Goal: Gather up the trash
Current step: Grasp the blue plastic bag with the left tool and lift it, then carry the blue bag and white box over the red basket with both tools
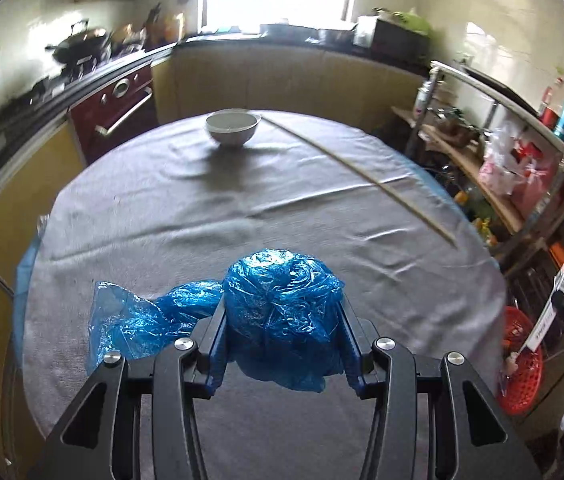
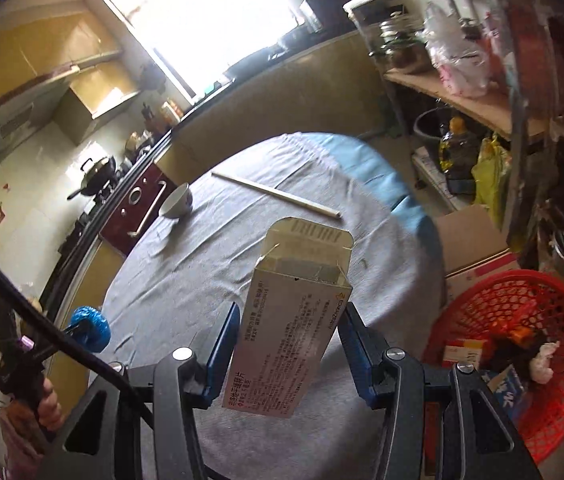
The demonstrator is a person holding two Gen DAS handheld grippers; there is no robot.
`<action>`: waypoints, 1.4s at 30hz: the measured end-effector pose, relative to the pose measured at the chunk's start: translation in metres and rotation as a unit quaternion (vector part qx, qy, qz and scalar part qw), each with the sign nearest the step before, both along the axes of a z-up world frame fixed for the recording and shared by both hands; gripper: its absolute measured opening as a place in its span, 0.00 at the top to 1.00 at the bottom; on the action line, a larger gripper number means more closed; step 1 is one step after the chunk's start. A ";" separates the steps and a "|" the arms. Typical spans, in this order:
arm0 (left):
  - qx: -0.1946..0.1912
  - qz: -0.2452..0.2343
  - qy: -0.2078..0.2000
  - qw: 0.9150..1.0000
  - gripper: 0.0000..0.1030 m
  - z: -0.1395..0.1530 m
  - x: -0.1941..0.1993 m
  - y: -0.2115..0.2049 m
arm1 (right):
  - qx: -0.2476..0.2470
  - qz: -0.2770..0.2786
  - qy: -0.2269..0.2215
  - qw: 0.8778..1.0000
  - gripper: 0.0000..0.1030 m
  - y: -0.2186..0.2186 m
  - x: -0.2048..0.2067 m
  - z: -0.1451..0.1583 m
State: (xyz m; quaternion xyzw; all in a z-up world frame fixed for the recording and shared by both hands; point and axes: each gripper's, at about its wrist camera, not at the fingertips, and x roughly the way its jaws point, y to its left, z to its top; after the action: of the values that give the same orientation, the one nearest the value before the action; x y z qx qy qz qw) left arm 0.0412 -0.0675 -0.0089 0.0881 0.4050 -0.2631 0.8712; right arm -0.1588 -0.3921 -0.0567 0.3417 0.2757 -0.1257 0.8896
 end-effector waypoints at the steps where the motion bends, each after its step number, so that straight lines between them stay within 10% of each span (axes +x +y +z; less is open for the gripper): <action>1: -0.001 -0.004 -0.004 1.000 0.52 0.004 -0.005 -0.003 | -0.003 -0.005 -0.005 1.000 0.48 -0.003 -0.006 0.003; 42: 0.033 -0.156 -0.192 0.968 0.52 0.088 -0.153 -0.109 | -0.030 -0.153 -0.120 0.980 0.48 -0.047 -0.174 0.062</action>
State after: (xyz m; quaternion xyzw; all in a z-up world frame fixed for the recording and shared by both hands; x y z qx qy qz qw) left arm -0.1119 -0.1764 0.0787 0.2276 0.2202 -0.3605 0.8774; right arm -0.3324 -0.4394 0.0056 0.3652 0.1073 -0.2266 0.8965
